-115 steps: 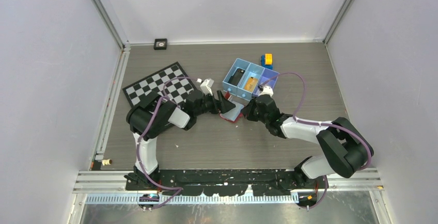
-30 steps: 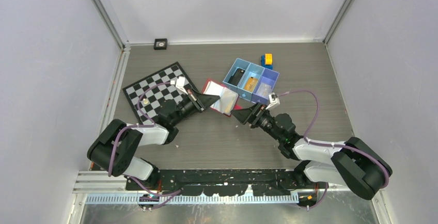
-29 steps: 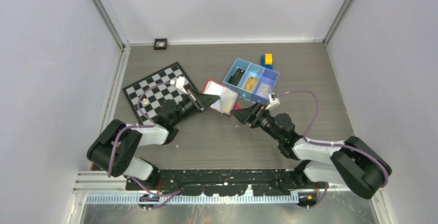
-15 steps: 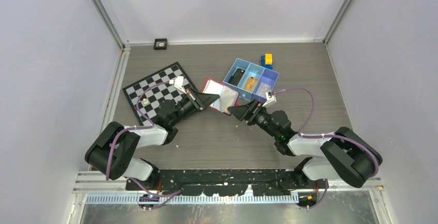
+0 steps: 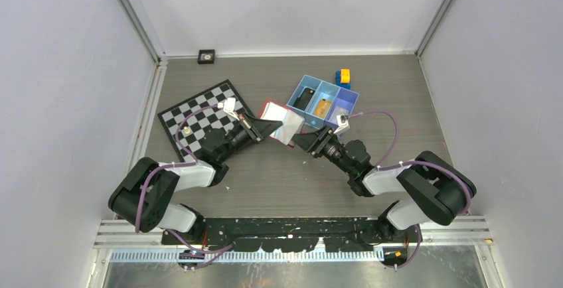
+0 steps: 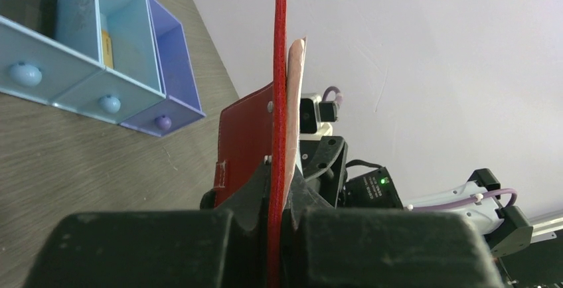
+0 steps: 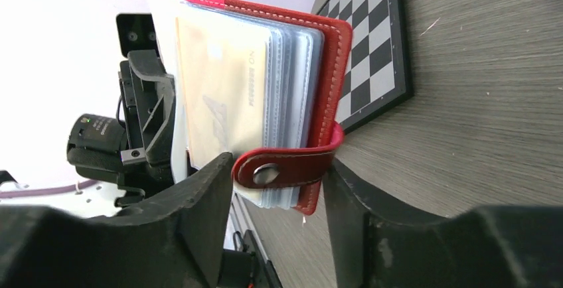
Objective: Take the credit cards out of the card holder
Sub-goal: Remove the credit card from the card holder.
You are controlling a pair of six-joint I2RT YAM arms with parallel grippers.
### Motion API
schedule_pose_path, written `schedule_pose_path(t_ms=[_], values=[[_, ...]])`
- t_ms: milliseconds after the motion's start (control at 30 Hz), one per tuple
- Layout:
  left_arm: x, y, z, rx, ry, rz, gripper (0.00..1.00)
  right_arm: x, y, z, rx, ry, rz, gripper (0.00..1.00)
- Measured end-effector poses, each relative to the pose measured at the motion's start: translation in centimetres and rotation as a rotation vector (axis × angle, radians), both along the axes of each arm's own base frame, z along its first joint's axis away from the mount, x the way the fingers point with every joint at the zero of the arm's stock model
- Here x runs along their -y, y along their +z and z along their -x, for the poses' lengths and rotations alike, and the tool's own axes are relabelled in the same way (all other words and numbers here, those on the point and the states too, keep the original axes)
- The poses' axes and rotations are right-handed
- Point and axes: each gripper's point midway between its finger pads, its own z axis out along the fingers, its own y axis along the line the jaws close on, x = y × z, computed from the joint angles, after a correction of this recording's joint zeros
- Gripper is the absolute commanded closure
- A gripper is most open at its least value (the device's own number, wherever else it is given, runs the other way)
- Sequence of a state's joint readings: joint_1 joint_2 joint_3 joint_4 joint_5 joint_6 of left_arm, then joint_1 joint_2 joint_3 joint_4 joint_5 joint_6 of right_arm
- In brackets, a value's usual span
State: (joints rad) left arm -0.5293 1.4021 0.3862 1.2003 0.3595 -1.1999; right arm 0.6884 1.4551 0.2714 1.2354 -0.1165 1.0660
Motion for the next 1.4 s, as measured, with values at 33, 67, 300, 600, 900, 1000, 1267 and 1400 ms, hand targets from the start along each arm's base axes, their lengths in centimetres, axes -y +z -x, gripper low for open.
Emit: schedule_pose_path(t_ms=[33,67,300,600,900,1000,1267,1400], values=[[0.0,0.1,0.0,0.003,0.001,0.003,1.00,0.0,0.2,0.1,0.004,0.002,-0.006,0.64],[0.0,0.2,0.0,0.007,0.002,0.007,1.00,0.0,0.3,0.0,0.006,-0.002,-0.007,0.74],[-0.5,-1.0,-1.9,0.013,0.060,0.020,1.00,1.1,1.3,0.0,0.024,-0.035,0.022,0.97],[0.8,-5.5,-2.2,-0.092,0.019,-0.032,0.74,1.4,2.5,1.4,0.041,-0.007,0.055,0.99],[1.2,-6.4,-1.4,-0.056,-0.021,-0.080,0.35,2.1,0.5,1.3,-0.043,-0.029,0.201,0.99],[1.4,-8.5,-1.0,-0.064,-0.049,-0.135,0.27,2.6,-1.0,1.6,-0.080,-0.034,0.261,1.00],[2.0,-13.9,0.8,-0.088,-0.137,-0.336,0.19,2.8,-3.6,1.8,-0.147,-0.014,0.375,0.99],[2.6,-15.2,1.5,-0.082,-0.159,-0.468,0.16,2.6,-4.6,1.5,-0.167,-0.005,0.415,0.99]])
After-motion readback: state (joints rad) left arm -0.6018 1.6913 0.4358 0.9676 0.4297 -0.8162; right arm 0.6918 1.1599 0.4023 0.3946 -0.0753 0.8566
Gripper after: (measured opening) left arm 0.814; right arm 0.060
